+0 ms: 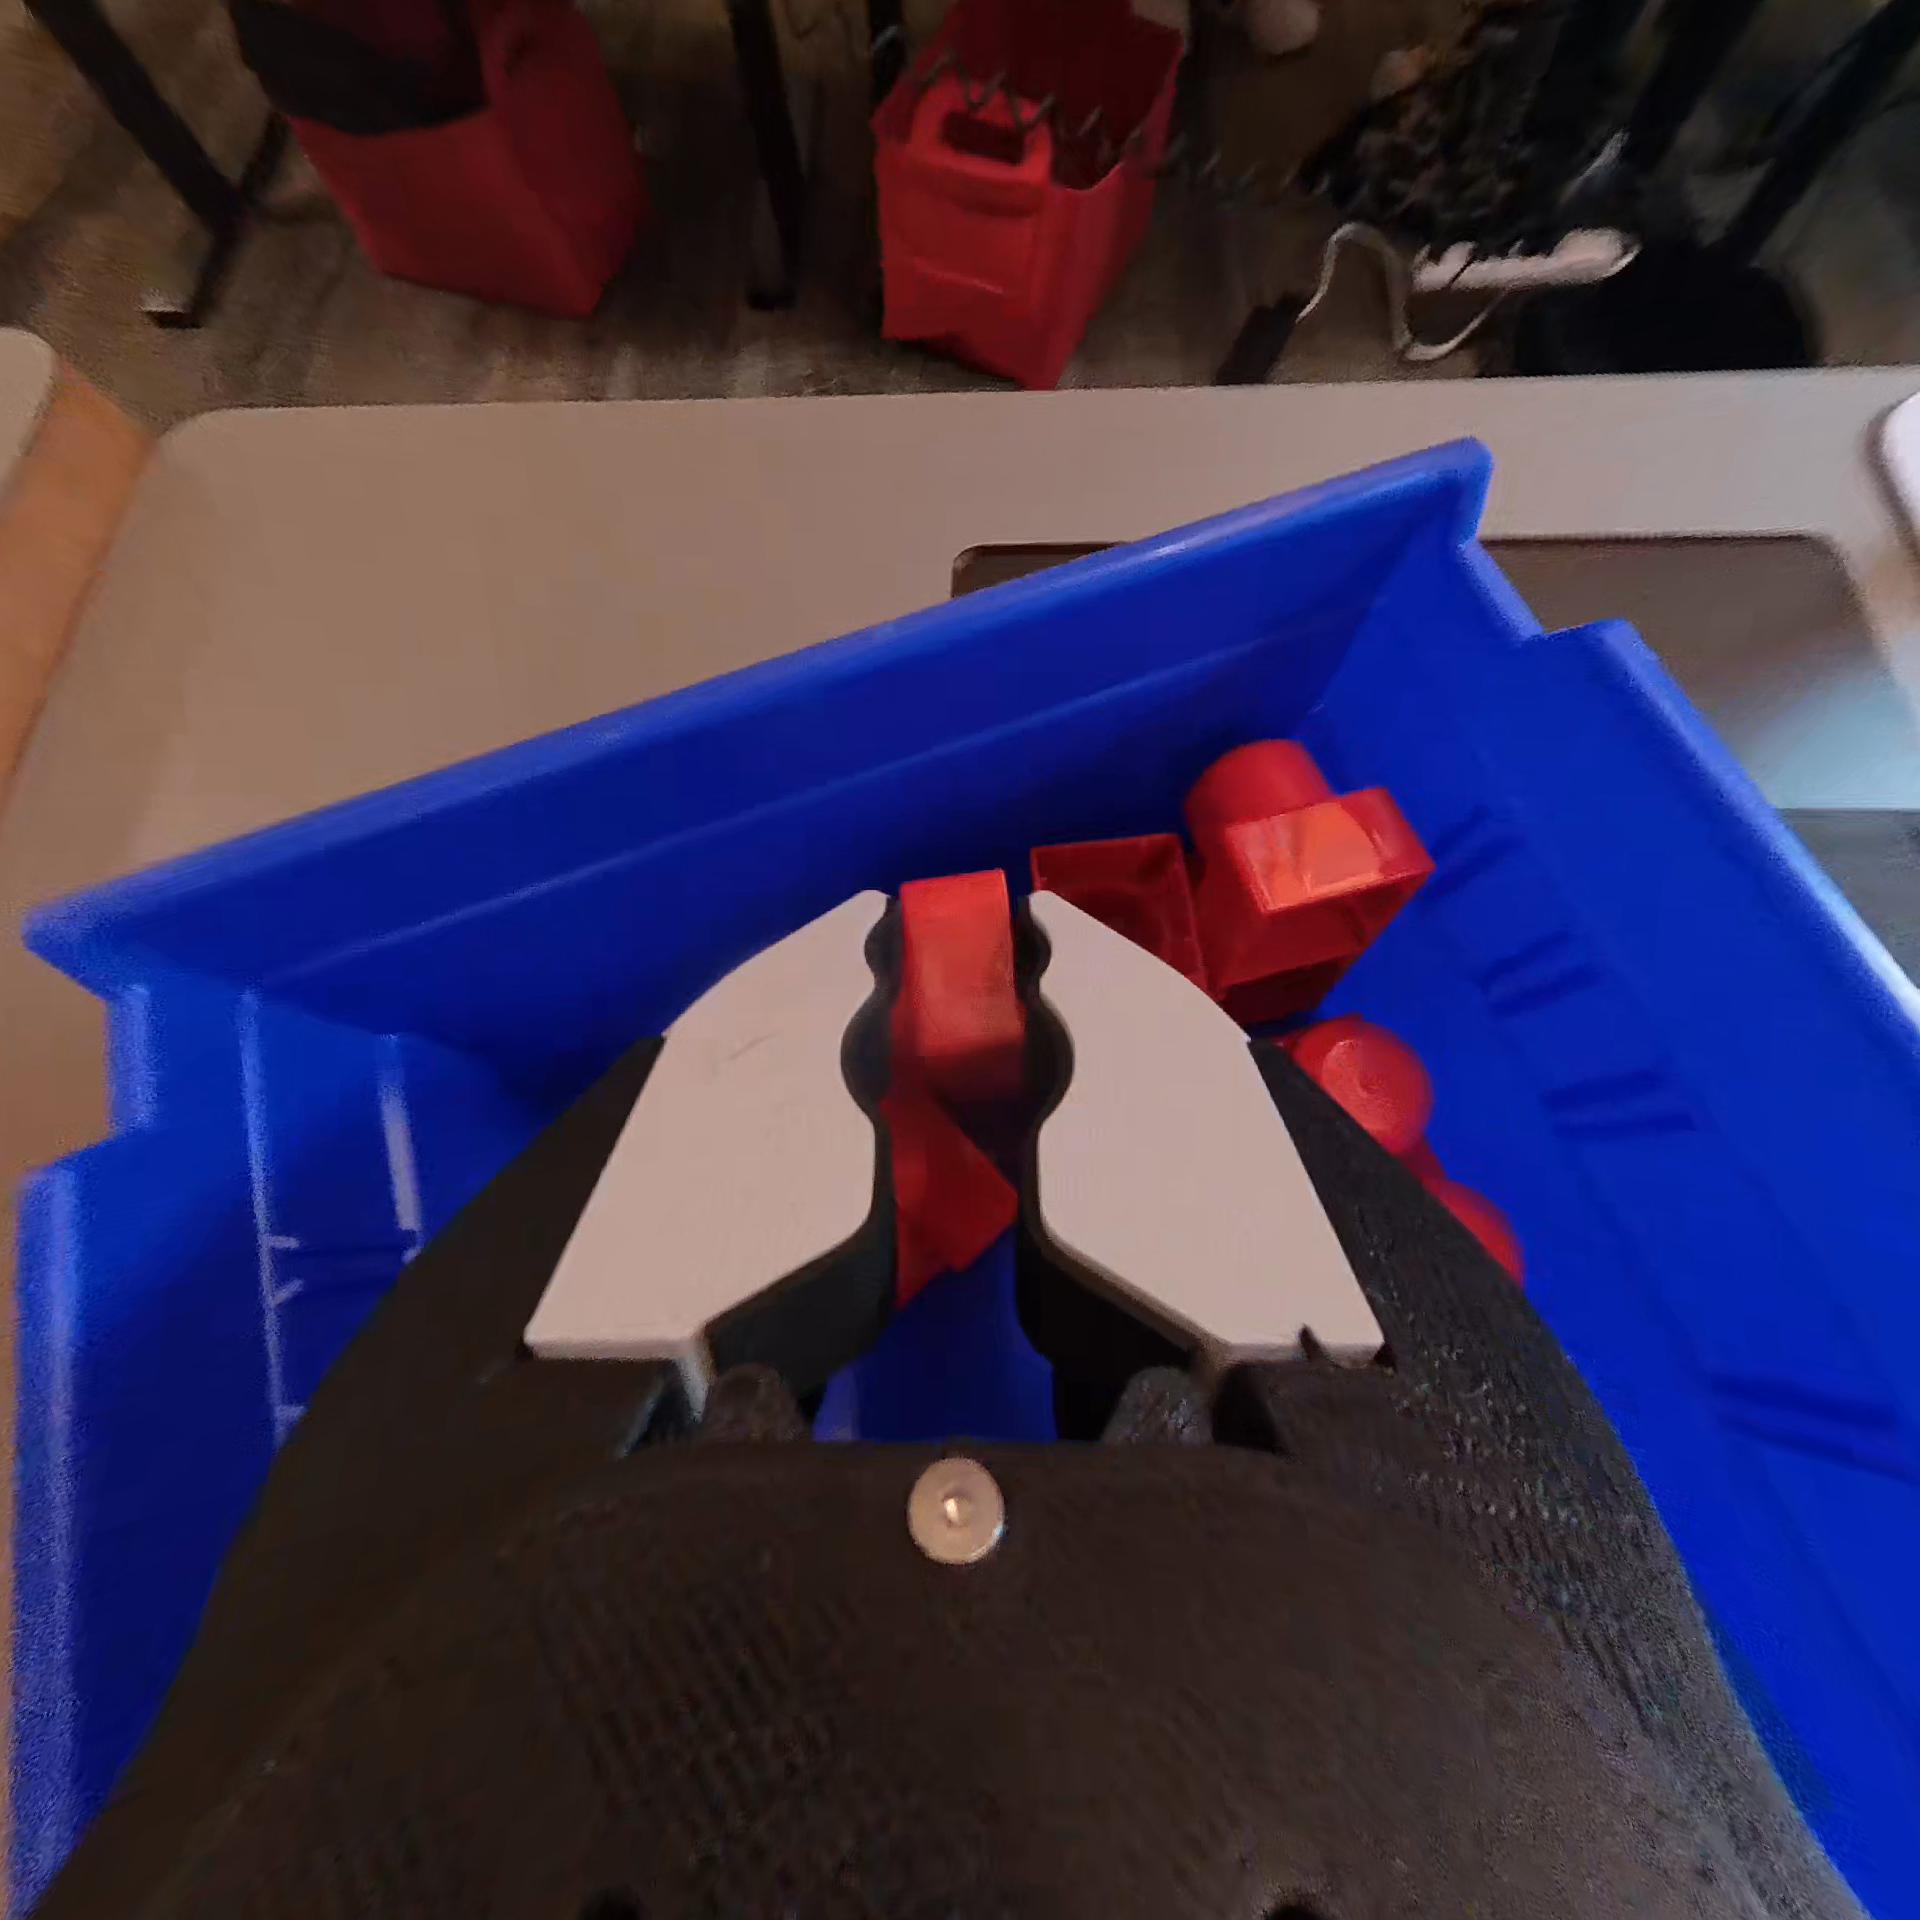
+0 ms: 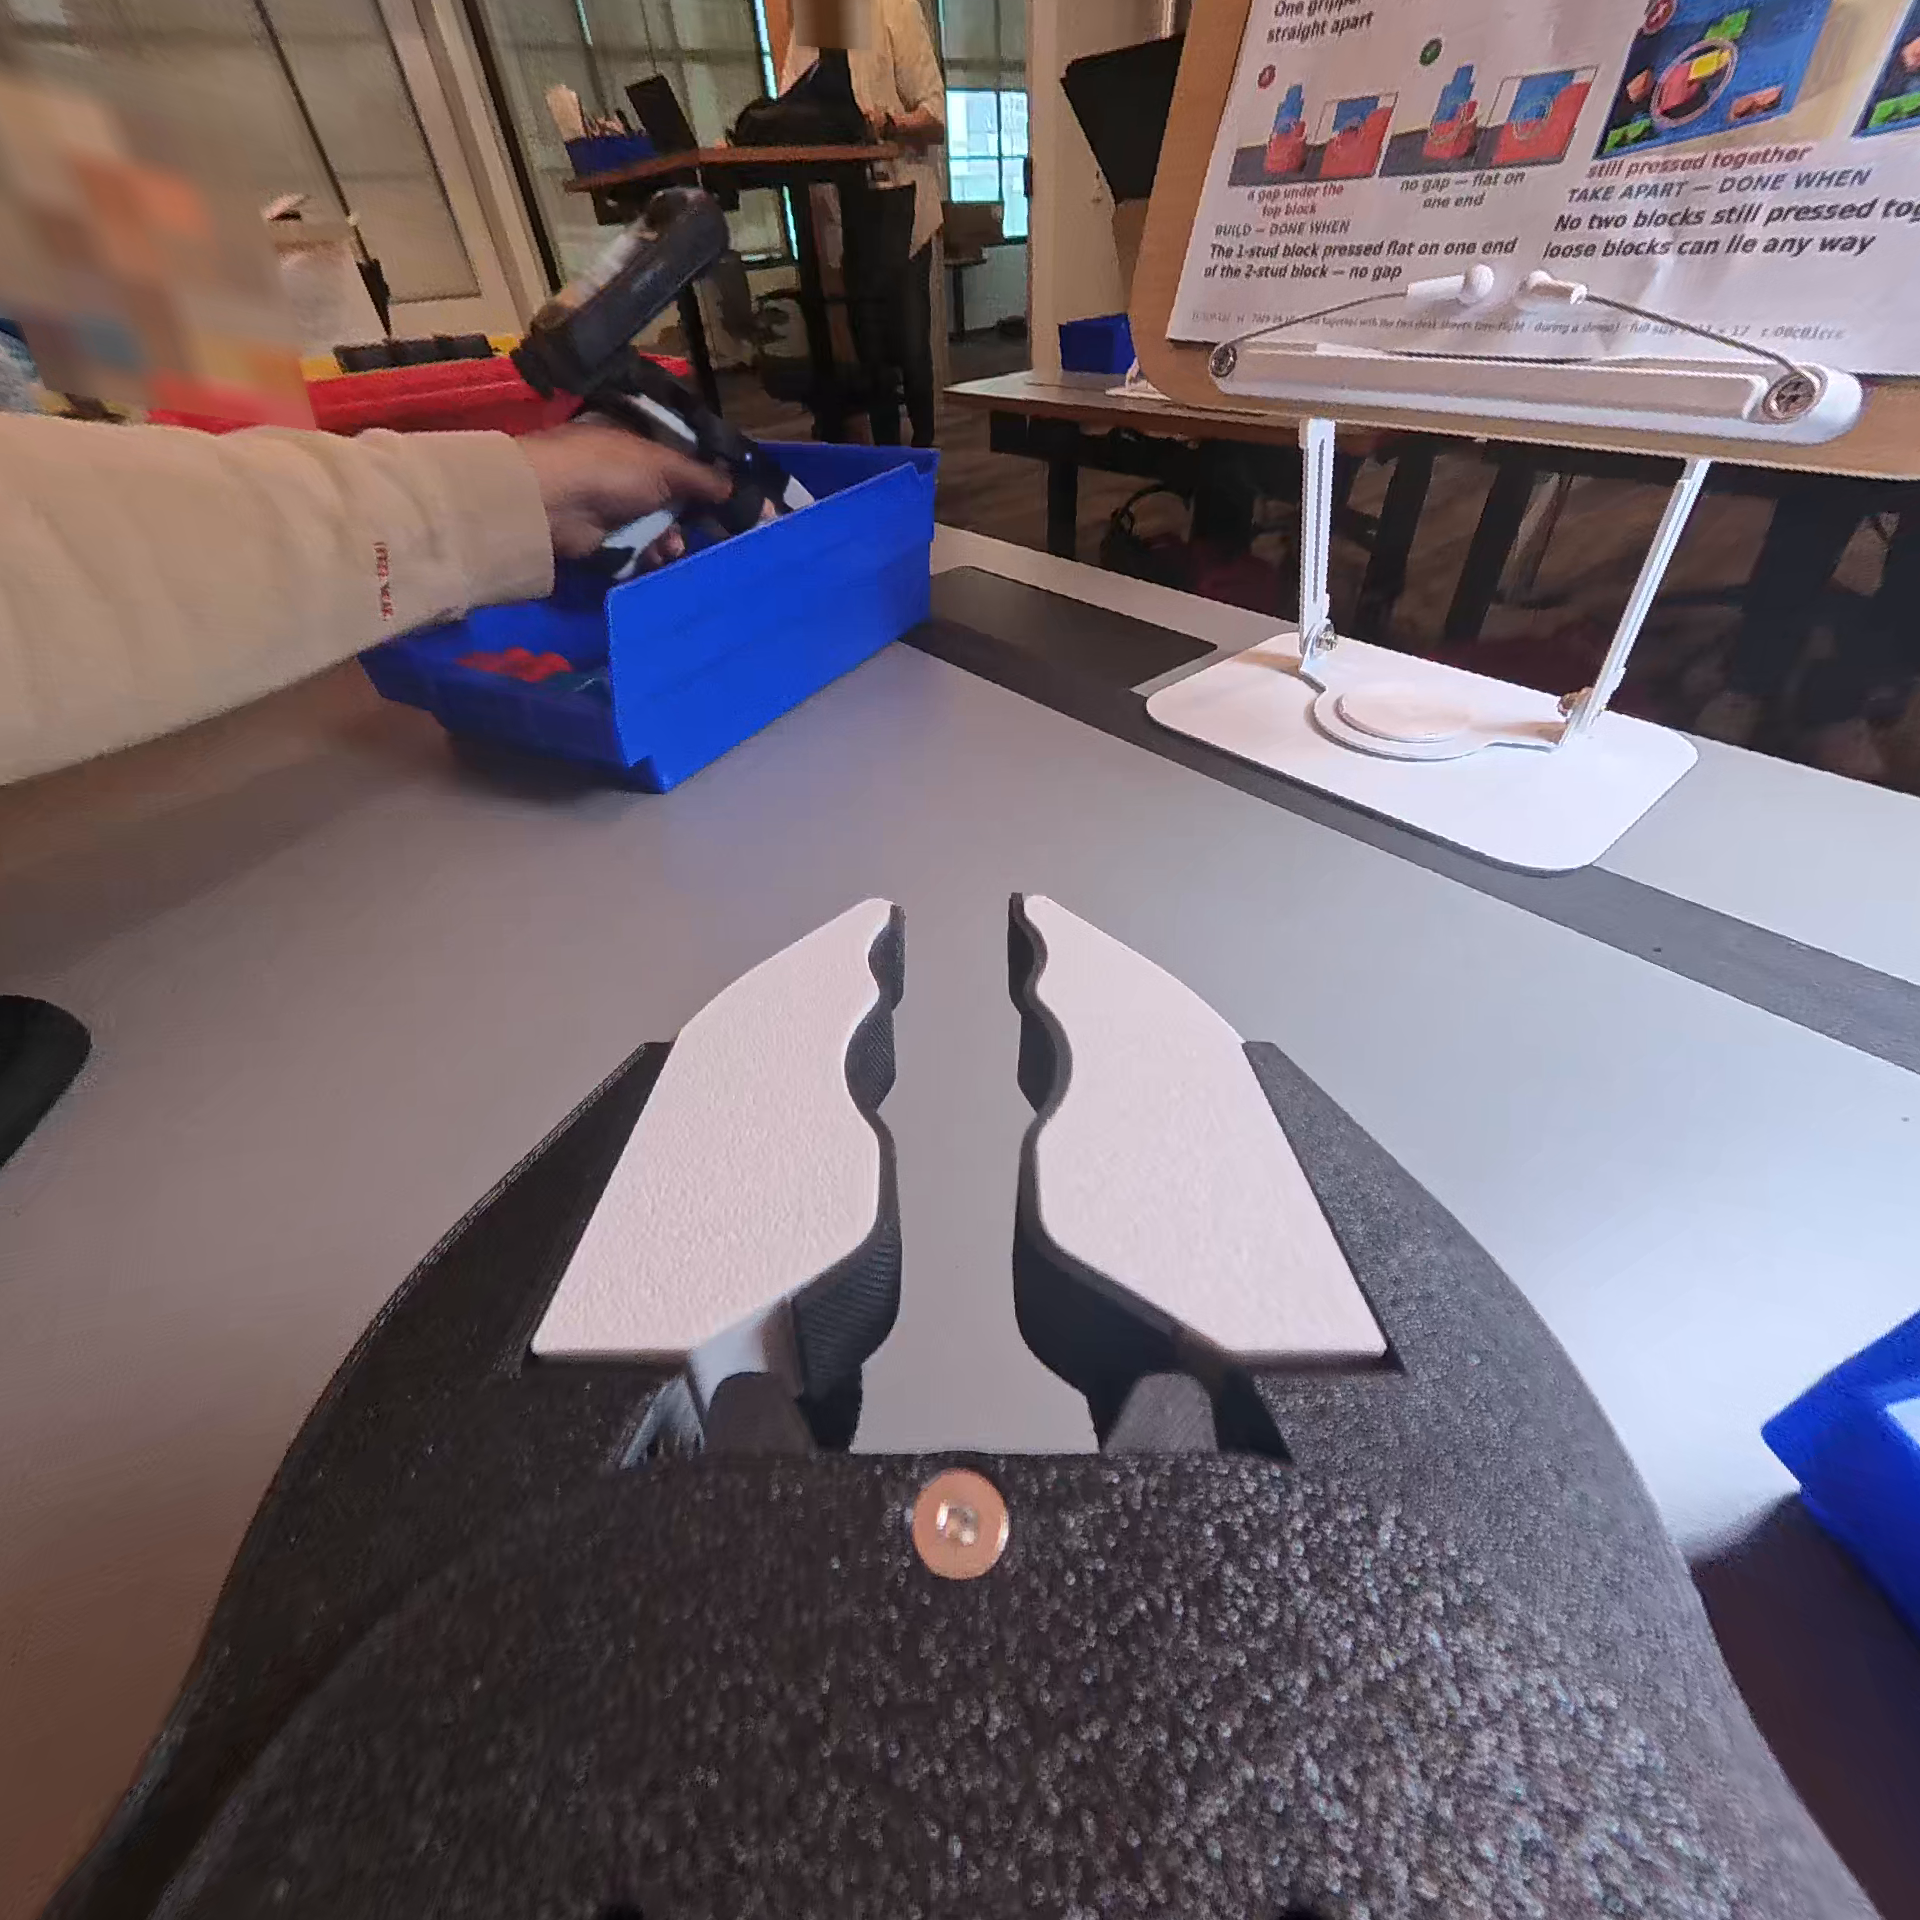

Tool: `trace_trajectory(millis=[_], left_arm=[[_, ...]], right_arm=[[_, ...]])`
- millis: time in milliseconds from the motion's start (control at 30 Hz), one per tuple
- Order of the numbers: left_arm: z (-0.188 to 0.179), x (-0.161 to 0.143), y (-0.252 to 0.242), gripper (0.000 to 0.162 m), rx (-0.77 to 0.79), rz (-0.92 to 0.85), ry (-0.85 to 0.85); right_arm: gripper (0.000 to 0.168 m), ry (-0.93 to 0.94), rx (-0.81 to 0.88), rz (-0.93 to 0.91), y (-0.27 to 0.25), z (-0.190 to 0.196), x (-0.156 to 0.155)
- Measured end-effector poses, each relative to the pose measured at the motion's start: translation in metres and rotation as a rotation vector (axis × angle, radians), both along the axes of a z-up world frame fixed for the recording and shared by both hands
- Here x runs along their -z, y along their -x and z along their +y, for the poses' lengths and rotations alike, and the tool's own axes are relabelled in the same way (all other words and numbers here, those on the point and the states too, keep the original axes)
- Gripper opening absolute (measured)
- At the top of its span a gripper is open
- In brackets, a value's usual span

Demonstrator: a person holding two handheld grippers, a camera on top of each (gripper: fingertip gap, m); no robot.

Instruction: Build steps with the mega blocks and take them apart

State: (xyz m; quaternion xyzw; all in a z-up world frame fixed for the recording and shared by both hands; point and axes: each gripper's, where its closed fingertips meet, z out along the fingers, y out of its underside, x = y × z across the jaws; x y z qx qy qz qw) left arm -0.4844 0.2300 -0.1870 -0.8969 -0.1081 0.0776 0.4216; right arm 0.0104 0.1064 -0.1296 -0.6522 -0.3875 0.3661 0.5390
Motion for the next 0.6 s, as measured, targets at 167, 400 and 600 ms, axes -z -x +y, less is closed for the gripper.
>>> trace_trajectory(millis=[167,400,600], left_arm=[[-0.006,-0.038,-0.004,0.021,0.046,0.208,0.014],[-0.076,-0.210,-0.213,0.020,0.702,0.193,-0.699],[-0.240,-0.218,-0.417,0.020,1.315,0.101,-1.051]], right_arm=[[0.018,-0.010,-0.002,0.011,-0.002,-0.002,-0.003],[0.031,0.062,-0.168,0.154,0.016,-0.033,-0.020],[0.065,0.401,-0.687,0.461,0.022,-0.107,-0.063]])
